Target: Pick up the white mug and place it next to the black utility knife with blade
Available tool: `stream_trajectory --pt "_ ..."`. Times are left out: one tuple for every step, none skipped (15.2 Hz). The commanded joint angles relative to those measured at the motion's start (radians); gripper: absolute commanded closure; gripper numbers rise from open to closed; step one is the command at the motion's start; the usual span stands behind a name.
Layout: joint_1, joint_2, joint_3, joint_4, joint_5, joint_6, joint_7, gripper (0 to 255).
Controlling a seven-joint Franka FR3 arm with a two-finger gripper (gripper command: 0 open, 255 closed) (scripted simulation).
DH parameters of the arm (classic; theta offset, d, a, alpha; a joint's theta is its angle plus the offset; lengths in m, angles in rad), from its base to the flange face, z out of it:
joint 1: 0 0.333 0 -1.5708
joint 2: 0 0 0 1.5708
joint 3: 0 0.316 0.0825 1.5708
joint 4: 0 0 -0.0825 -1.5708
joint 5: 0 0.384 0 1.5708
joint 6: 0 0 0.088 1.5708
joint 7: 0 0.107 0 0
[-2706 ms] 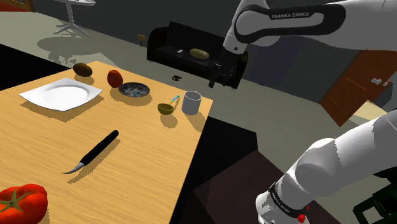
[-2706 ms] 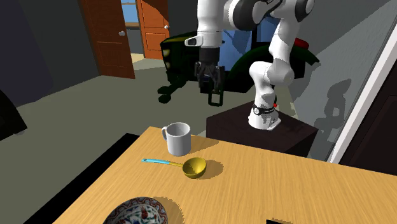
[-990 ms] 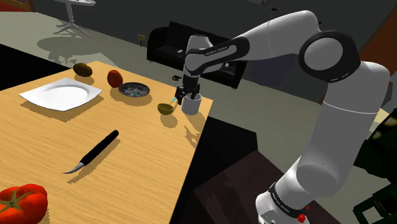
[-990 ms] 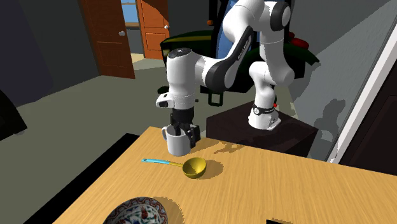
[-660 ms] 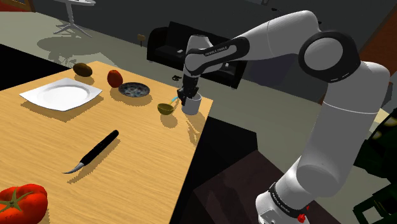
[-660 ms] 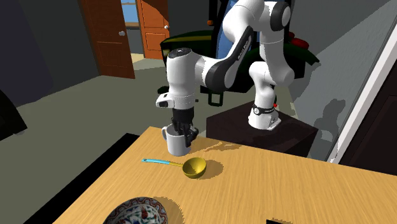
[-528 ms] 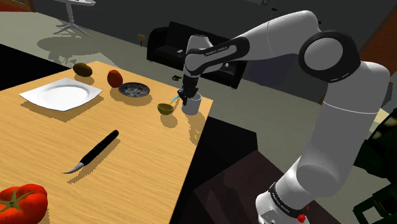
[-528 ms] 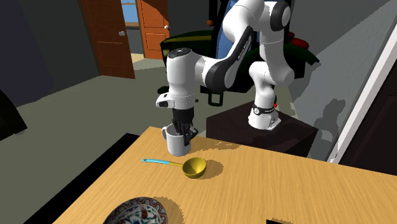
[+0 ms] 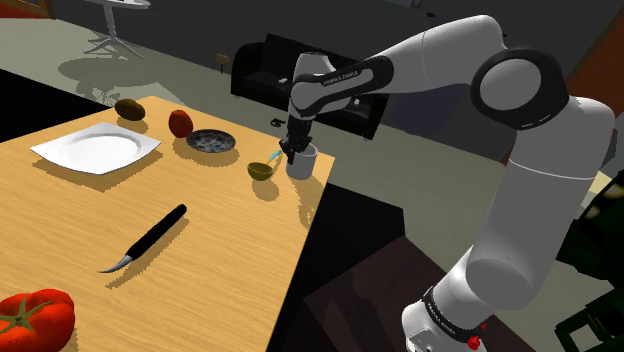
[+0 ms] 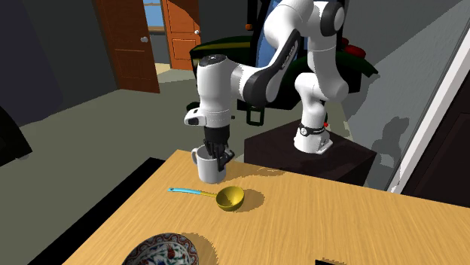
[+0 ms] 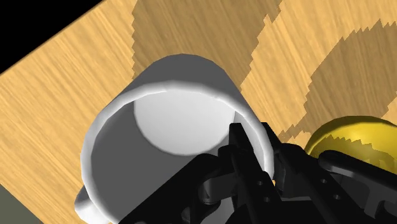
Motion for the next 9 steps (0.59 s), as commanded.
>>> stream_trajectory --pt "0.000 -0.012 0.001 0.010 0.001 -0.021 -0.001 255" --pt "0.000 -0.018 0.001 0.016 0.002 -0.033 -0.001 255" --pt "-0.001 -0.024 0.001 0.022 0.003 -0.045 -0.002 255" --pt "-0.001 -0.029 0.001 0.028 0.004 -0.057 -0.003 255" --pt "-0.001 -0.034 0.001 0.035 0.004 -0.069 -0.003 255" --pt "-0.001 -0.039 0.002 0.042 0.005 -0.081 -0.004 255" --pt "-0.001 -0.044 0.002 0.049 0.006 -0.093 -0.004 255" --pt "-0.001 -0.049 0.002 0.056 0.006 -0.105 -0.005 255" --pt "-0.001 -0.054 0.002 0.064 0.007 -0.117 -0.005 255"
